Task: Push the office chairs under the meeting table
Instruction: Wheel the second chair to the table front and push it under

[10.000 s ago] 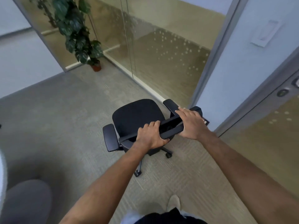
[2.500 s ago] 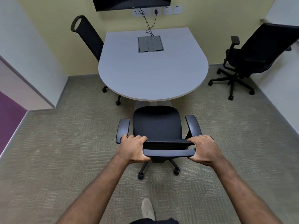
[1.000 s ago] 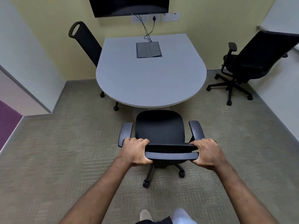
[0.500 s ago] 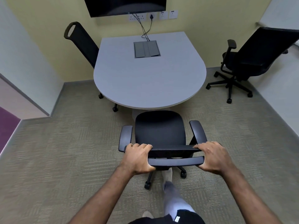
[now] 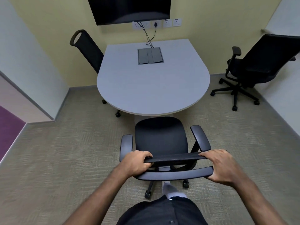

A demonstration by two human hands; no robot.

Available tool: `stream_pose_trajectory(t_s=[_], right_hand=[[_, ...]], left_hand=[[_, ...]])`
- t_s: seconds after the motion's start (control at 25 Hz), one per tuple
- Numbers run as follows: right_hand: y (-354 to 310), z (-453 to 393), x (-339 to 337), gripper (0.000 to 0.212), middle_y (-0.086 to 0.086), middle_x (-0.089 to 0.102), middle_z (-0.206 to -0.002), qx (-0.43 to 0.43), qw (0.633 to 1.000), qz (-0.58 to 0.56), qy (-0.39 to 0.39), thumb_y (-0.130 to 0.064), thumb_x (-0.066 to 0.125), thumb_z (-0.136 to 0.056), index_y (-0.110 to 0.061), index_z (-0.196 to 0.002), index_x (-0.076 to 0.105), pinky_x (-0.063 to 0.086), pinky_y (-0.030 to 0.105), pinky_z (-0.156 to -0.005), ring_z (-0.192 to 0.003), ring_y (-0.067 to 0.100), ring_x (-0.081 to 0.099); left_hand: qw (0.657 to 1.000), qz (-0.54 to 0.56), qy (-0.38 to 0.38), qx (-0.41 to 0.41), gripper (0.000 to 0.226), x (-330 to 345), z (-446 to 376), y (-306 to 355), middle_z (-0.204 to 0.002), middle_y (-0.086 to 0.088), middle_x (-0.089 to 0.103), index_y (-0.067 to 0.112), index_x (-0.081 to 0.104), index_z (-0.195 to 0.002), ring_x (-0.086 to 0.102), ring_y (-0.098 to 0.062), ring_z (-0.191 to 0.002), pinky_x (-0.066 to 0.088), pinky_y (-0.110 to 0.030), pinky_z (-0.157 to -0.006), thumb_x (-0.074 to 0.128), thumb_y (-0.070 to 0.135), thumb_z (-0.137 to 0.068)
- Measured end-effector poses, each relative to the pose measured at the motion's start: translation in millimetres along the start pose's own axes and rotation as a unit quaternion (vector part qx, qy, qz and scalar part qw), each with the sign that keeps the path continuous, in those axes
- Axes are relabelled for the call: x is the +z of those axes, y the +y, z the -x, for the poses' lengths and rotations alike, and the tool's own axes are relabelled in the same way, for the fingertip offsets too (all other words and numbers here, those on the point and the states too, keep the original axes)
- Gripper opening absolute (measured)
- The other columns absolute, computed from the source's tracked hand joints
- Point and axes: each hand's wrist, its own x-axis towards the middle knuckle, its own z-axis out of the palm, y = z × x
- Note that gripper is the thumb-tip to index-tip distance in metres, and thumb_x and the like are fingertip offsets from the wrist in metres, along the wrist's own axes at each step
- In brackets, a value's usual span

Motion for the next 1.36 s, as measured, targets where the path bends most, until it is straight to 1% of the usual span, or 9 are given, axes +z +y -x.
stream_pose_trajectory(t_s=[0.12,0.36,0.6,0.76,0.84,0.96,1.08,1.2,1.36], right_hand=[[-2,1,0,0.080,-0.019,0.071,-0.117,-0.004,1.000,-0.004,-0.007,-0.070,0.070,-0.059,-0.035,-0.131,0.066,0.051,0.037,-0.099,-0.108,0.011,0.068],[-23,4,2,0.082,-0.019,0.071,-0.118,0.005,1.000,-0.028,-0.012,-0.071,0.074,-0.056,-0.035,-0.130,0.066,0.053,0.039,-0.097,-0.110,0.012,0.069],[-26,3,-4,0.104,-0.019,0.070,-0.123,-0.006,0.998,-0.054,-0.033,-0.107,0.050,-0.062,-0.034,-0.135,0.066,0.053,0.037,-0.100,-0.113,0.007,0.067],[-15,-14,-9,0.079,-0.035,0.059,-0.133,0.024,0.990,-0.115,-0.074,-0.097,0.037,-0.083,-0.047,-0.141,0.058,0.036,0.018,-0.102,-0.126,-0.008,0.054],[-13,-34,-8,0.071,-0.038,0.059,-0.133,0.030,0.986,-0.123,-0.112,-0.091,0.034,-0.087,-0.049,-0.138,0.060,0.037,0.015,-0.099,-0.126,-0.010,0.053],[-12,-64,-3,0.068,-0.042,0.064,-0.122,0.045,0.964,-0.174,-0.197,-0.092,0.020,-0.089,-0.054,-0.123,0.065,0.039,0.013,-0.090,-0.117,-0.009,0.059],[-9,-72,2,0.056,-0.034,0.063,-0.136,0.068,0.954,-0.164,-0.242,-0.074,0.032,-0.098,-0.048,-0.135,0.064,0.043,0.021,-0.100,-0.127,-0.006,0.057],[-8,-72,12,0.050,-0.027,0.061,-0.144,0.101,0.954,-0.136,-0.246,-0.063,0.041,-0.097,-0.047,-0.139,0.062,0.046,0.029,-0.104,-0.132,0.002,0.057],[-7,-81,9,0.041,-0.015,0.070,-0.134,0.149,0.944,-0.109,-0.272,-0.056,0.042,-0.098,-0.044,-0.125,0.070,0.048,0.036,-0.094,-0.123,0.016,0.064]], left_hand=[[1.000,0.010,-0.004,-0.017,0.040,-1,-2,-4,-0.126,0.014,0.073,0.040,0.066,-0.131,0.066,-0.014,-0.114,0.053,-0.033,-0.091,0.058,0.038,-0.092],[1.000,0.015,-0.001,-0.019,0.042,-6,0,-23,-0.126,0.015,0.073,0.043,0.067,-0.133,0.067,-0.011,-0.111,0.049,-0.029,-0.088,0.060,0.035,-0.093],[1.000,0.011,-0.014,-0.016,0.049,-11,-3,-32,-0.125,0.017,0.073,0.049,0.065,-0.133,0.069,-0.012,-0.109,0.054,-0.032,-0.091,0.057,0.035,-0.087],[0.999,0.004,-0.035,0.006,0.050,-11,-13,-40,-0.131,0.019,0.070,0.049,0.059,-0.139,0.067,-0.011,-0.115,0.053,-0.030,-0.095,0.060,0.044,-0.089],[0.997,0.018,-0.076,0.006,0.058,-9,-17,-46,-0.139,0.022,0.064,0.049,0.054,-0.144,0.062,-0.009,-0.124,0.050,-0.028,-0.099,0.060,0.062,-0.088],[0.990,0.047,-0.136,-0.010,0.096,-12,-23,-54,-0.146,0.025,0.057,0.049,0.048,-0.148,0.056,-0.006,-0.132,0.046,-0.028,-0.106,0.050,0.098,-0.066],[0.987,0.063,-0.147,-0.025,0.107,-10,-22,-49,-0.150,0.025,0.054,0.049,0.047,-0.149,0.052,-0.006,-0.136,0.042,-0.029,-0.109,0.044,0.105,-0.058],[0.985,0.114,-0.119,-0.050,0.098,-11,-17,-46,-0.144,0.023,0.060,0.050,0.055,-0.141,0.054,-0.006,-0.134,0.043,-0.030,-0.101,0.025,0.107,-0.067],[0.992,0.057,-0.092,-0.057,0.058,-9,-15,-36,-0.134,0.006,0.070,0.042,0.064,-0.133,0.062,-0.022,-0.124,0.045,-0.035,-0.091,0.028,0.074,-0.101]])
